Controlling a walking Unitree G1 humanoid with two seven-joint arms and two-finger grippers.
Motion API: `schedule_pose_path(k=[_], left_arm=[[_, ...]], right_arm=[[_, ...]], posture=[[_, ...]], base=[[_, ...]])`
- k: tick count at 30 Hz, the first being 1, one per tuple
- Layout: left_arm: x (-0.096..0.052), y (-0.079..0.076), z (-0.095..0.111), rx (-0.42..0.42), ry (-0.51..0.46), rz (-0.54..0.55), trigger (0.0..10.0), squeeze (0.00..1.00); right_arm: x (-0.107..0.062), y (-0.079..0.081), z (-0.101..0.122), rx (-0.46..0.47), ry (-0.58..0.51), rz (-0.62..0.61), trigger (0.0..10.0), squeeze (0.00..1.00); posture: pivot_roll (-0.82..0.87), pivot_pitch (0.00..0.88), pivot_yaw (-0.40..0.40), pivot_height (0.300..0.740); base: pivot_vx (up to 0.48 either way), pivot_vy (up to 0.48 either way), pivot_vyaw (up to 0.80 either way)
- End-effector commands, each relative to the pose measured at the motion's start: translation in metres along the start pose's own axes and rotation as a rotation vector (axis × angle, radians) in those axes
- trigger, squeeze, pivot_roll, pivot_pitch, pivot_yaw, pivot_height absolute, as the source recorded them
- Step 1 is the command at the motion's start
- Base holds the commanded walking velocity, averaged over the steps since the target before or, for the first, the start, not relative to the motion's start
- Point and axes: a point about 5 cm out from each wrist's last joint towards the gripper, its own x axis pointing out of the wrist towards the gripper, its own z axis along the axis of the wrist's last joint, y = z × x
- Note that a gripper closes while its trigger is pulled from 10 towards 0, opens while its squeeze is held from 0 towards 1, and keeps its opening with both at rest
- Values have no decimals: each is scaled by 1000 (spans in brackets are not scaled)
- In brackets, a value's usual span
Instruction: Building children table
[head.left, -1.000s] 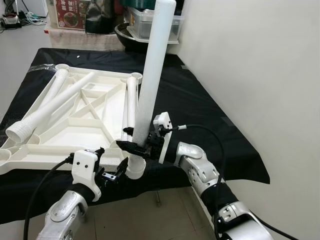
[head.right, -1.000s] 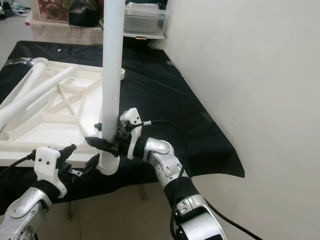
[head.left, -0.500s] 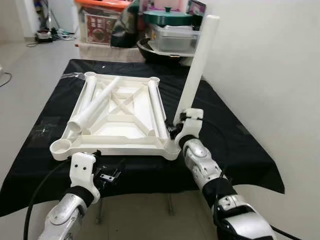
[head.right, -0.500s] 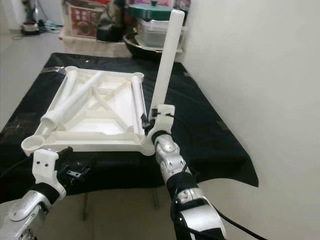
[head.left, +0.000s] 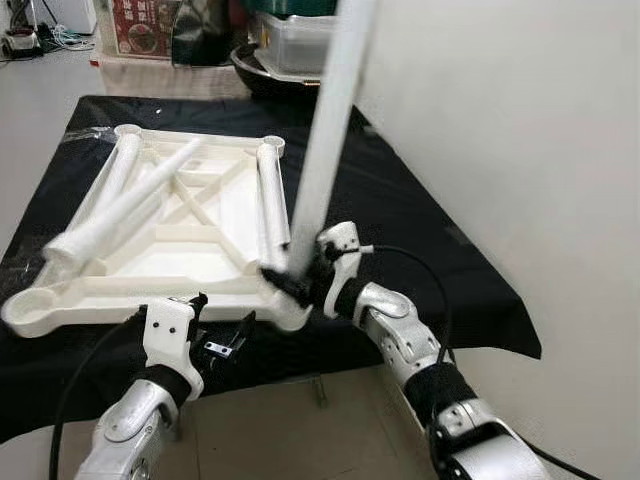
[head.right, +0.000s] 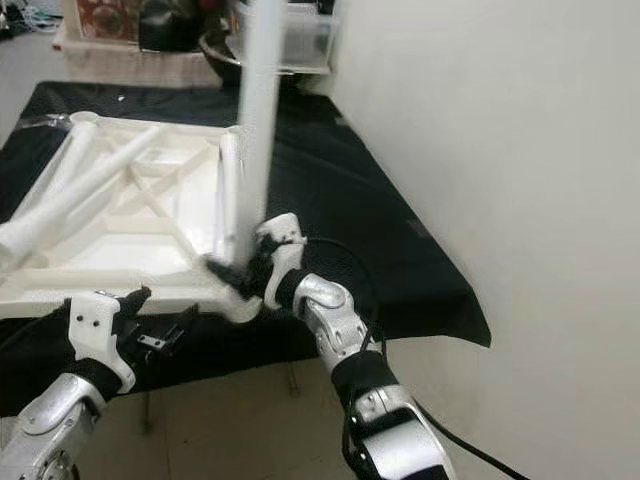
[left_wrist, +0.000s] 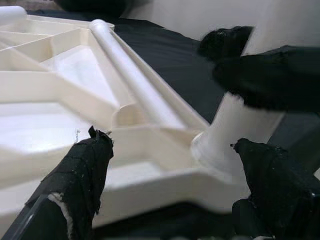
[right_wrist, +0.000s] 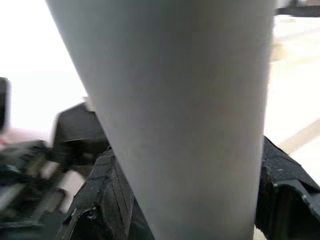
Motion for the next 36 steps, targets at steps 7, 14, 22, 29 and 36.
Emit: schedule_pose_path(k=[7,14,22,29,36], left_arm=[[-1,-2,-2,-7,1,0,10000,0],[-1,-3,-1,-10,-2,-3,10000,0],[-1,-2,-1,-11,-4,-3,10000,0],[-1,-2,-1,-10,-4,-2,10000,0],[-2,-1,-1,-10,-3,3,10000,0]], right_arm=[[8,-6,-9,5,20,-151,0,0],[-42,-66,-33,82,240,-1071,0,0],[-37,-56,-34,77,203,-1000,10000,0],[-25,-52,-16,41,86,-875,10000,1000],[-24,-55,-5,-14,22,-861,10000,1000]], posture=[[202,0,-170,740],[194,0,-169,740],[188,0,-162,740],[189,0,-162,740],[183,0,-157,740]], base=[[0,0,0],[0,0,0],[0,0,0],[0,0,0],[0,0,0]])
